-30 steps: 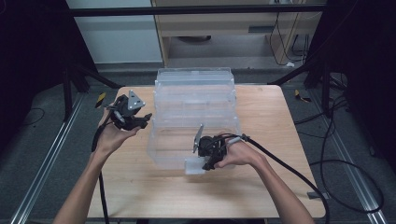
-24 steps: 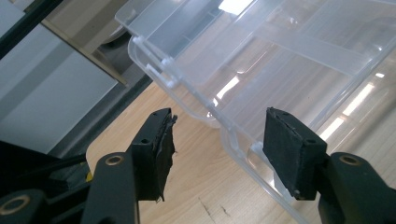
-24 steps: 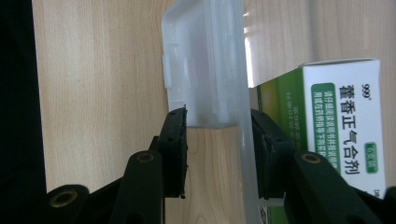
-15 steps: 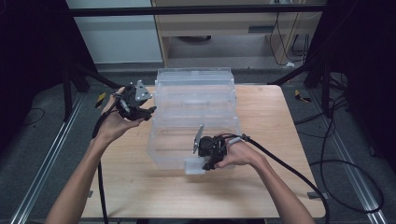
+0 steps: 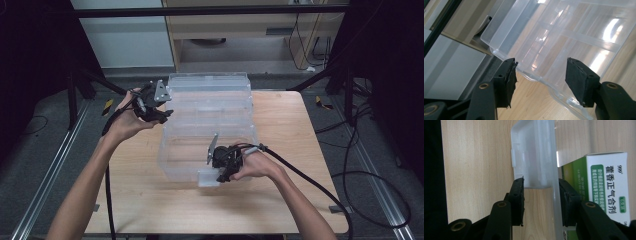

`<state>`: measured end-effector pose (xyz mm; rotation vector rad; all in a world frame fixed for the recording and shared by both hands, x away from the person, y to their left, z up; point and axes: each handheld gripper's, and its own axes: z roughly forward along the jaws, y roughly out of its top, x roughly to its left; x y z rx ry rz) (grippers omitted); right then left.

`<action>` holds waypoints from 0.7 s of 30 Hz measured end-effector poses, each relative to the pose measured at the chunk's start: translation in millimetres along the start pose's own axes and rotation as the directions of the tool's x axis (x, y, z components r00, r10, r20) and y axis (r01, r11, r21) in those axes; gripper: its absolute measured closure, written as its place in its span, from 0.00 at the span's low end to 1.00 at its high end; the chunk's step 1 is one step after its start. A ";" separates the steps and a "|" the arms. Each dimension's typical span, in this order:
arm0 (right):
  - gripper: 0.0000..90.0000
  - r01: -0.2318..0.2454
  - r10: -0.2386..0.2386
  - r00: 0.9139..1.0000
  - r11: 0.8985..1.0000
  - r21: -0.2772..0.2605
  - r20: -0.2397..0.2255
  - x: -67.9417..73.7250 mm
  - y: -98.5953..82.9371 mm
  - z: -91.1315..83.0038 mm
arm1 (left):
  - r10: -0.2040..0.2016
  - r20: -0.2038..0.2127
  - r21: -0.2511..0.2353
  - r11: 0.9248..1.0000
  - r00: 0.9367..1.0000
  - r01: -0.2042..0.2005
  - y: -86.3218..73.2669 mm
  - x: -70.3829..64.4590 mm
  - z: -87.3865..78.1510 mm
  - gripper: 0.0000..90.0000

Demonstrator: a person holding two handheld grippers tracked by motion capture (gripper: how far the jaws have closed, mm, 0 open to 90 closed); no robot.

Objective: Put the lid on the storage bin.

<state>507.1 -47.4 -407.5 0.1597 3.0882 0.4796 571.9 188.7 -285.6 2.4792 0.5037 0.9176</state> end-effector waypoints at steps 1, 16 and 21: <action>0.68 0.004 -0.004 1.000 1.000 0.000 0.000 -0.3 0.0 0.0 | 0.016 0.002 0.008 1.000 1.000 -0.016 1.6 0.3 1.1 0.45; 0.68 0.005 -0.005 1.000 1.000 -0.008 0.001 0.4 -0.5 0.2 | 0.164 0.036 0.069 0.984 0.986 -0.166 25.1 0.9 21.8 0.45; 0.68 0.012 -0.012 1.000 1.000 -0.009 0.006 0.3 -0.8 0.2 | 0.209 0.046 0.087 0.973 0.977 -0.212 31.3 3.1 29.4 0.45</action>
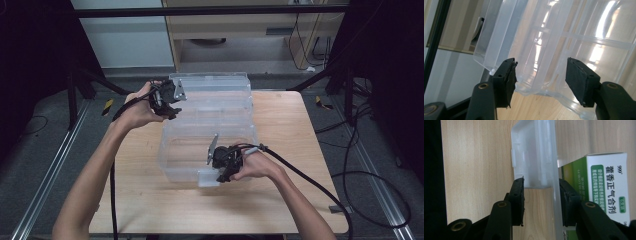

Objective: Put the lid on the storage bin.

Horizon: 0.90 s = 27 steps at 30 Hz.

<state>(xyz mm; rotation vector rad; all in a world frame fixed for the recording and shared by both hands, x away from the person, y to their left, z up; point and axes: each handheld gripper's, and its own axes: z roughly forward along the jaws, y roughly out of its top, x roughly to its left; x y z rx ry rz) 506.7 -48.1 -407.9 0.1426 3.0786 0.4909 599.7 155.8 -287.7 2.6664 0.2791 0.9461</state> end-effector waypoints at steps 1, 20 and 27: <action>0.68 -0.002 0.002 1.000 1.000 0.000 -0.001 0.1 -0.2 -0.1 | 0.004 0.004 -0.003 1.000 1.000 -0.004 1.3 0.4 2.6 0.46; 0.69 0.001 -0.001 1.000 1.000 -0.003 0.001 0.7 -0.3 -0.1 | 0.103 0.045 0.032 0.994 0.994 -0.104 15.7 2.5 25.1 0.51; 0.69 0.005 -0.005 1.000 1.000 -0.004 0.001 0.8 -0.5 -0.2 | 0.114 0.054 0.029 0.993 0.992 -0.116 20.5 1.2 30.6 0.55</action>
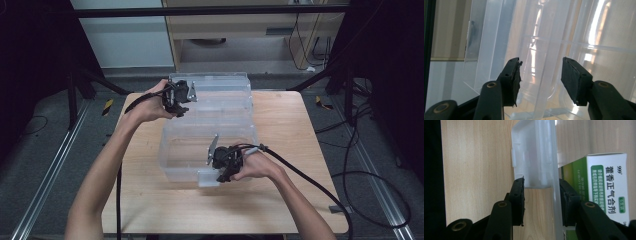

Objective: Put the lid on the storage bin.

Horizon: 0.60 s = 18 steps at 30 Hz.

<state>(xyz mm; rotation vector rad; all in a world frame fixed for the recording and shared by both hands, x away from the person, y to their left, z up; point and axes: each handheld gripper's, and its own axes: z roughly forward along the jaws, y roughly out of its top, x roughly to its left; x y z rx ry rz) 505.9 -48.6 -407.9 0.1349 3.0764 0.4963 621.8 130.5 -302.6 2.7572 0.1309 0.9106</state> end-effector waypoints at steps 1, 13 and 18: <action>0.69 -0.001 0.001 1.000 1.000 -0.001 0.000 -0.1 0.1 0.1 | 0.001 0.003 0.001 1.000 1.000 -0.001 0.4 0.1 0.7 0.56; 0.69 0.003 -0.003 1.000 1.000 -0.002 0.000 -0.3 0.0 0.1 | 0.047 0.018 0.033 0.998 0.999 -0.047 10.7 -3.1 12.1 0.61; 0.69 0.006 -0.006 1.000 1.000 -0.003 0.002 -0.5 -0.2 0.1 | 0.063 0.015 0.042 0.997 0.998 -0.063 13.4 -4.1 14.8 0.65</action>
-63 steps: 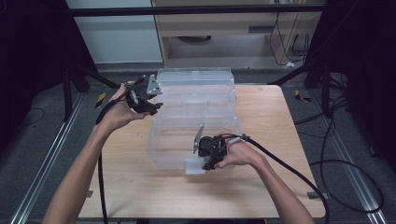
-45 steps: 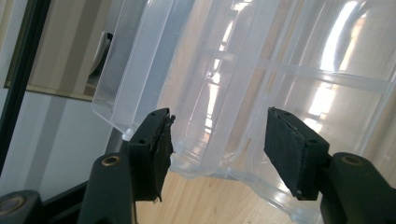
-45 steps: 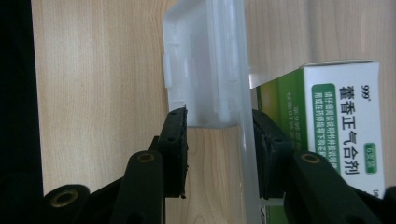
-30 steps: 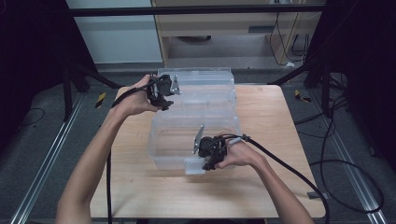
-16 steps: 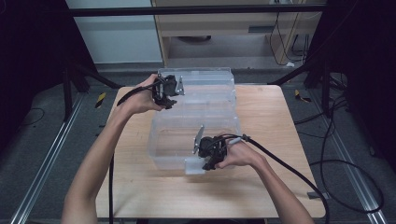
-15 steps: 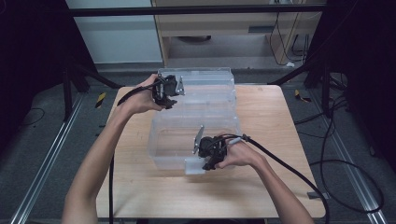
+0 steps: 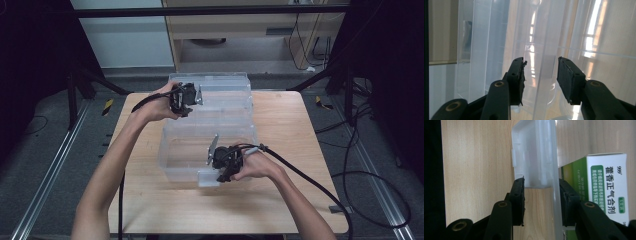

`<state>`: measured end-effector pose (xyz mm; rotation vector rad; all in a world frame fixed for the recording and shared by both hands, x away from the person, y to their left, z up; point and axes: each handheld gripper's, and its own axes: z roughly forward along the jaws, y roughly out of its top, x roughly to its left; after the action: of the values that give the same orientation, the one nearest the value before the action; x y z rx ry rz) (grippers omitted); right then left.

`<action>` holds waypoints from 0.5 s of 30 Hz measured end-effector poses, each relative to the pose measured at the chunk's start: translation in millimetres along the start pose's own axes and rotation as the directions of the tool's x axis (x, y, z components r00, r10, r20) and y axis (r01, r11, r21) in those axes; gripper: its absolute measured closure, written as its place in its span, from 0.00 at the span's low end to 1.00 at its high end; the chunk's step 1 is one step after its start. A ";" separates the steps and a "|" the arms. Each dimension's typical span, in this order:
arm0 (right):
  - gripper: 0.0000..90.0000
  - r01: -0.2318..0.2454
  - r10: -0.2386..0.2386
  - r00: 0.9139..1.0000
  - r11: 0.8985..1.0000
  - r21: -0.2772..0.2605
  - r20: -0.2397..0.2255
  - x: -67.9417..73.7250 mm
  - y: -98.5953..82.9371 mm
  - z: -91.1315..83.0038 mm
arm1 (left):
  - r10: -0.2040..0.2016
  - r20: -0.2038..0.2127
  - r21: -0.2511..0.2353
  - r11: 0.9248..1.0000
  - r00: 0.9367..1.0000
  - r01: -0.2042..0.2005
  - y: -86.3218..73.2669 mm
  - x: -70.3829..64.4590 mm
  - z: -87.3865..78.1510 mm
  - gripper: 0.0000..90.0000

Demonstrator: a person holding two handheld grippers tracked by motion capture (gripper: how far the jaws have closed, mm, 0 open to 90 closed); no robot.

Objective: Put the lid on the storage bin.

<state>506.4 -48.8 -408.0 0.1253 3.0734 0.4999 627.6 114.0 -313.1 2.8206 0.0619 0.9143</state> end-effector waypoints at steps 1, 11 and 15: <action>0.69 0.000 0.000 1.000 1.000 0.001 -0.001 -0.1 0.0 -0.1 | 0.003 0.000 0.003 1.000 1.000 -0.003 0.5 -0.4 0.5 0.65; 0.69 0.001 -0.001 1.000 1.000 0.001 0.000 0.1 0.2 0.0 | 0.036 -0.014 0.020 0.999 0.999 -0.036 6.5 -1.6 1.9 0.70; 0.69 0.001 -0.001 1.000 1.000 0.001 0.001 0.2 0.3 0.0 | 0.050 -0.018 0.038 0.998 0.999 -0.049 8.4 -2.6 3.1 0.71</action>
<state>506.2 -48.5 -407.9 0.1243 3.0724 0.4980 627.2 105.0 -315.7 2.8599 0.0118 0.9610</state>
